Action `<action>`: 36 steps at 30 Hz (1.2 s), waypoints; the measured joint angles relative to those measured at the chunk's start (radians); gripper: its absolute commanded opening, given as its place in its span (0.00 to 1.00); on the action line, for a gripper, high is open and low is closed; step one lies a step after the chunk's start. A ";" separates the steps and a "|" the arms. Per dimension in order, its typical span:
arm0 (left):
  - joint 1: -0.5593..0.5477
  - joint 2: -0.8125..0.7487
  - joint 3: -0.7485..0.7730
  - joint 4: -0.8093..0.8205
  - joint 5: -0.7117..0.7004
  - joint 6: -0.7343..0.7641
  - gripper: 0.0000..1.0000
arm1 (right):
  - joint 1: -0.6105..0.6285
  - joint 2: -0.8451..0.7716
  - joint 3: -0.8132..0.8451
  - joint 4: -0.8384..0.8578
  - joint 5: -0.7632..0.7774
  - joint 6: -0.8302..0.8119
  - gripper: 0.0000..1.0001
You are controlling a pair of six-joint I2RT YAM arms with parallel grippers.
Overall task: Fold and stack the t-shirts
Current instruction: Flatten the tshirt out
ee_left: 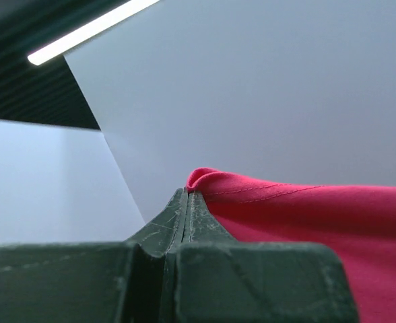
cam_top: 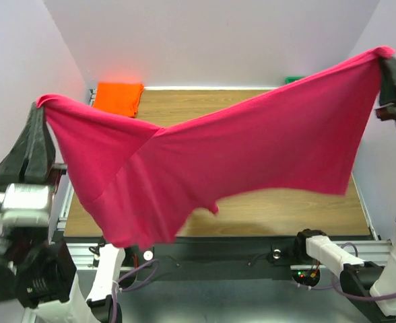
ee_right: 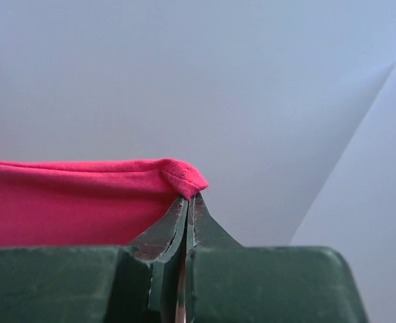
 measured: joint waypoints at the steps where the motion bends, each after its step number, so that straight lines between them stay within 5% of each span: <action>1: 0.000 0.001 -0.016 -0.016 0.000 0.007 0.00 | 0.000 0.000 -0.030 0.008 -0.008 -0.006 0.01; 12: 0.000 0.223 -0.438 -0.095 0.117 0.032 0.00 | 0.000 0.253 -0.565 0.035 -0.188 -0.071 0.01; 20: -0.060 0.690 -0.658 -0.005 0.119 0.064 0.01 | 0.000 0.557 -0.798 0.154 -0.256 -0.078 0.06; 24: -0.115 1.012 -0.513 0.009 0.087 0.073 0.01 | 0.002 0.843 -0.662 0.230 -0.224 -0.051 0.07; 30: -0.167 1.527 0.056 -0.047 0.042 0.077 0.00 | 0.002 1.175 -0.429 0.267 -0.118 0.003 0.04; 33: -0.178 1.677 0.261 -0.083 0.025 0.077 0.00 | 0.002 1.248 -0.352 0.275 -0.067 0.017 0.02; 36: -0.182 1.723 0.311 -0.106 0.011 0.077 0.00 | 0.002 1.260 -0.314 0.278 -0.033 0.028 0.02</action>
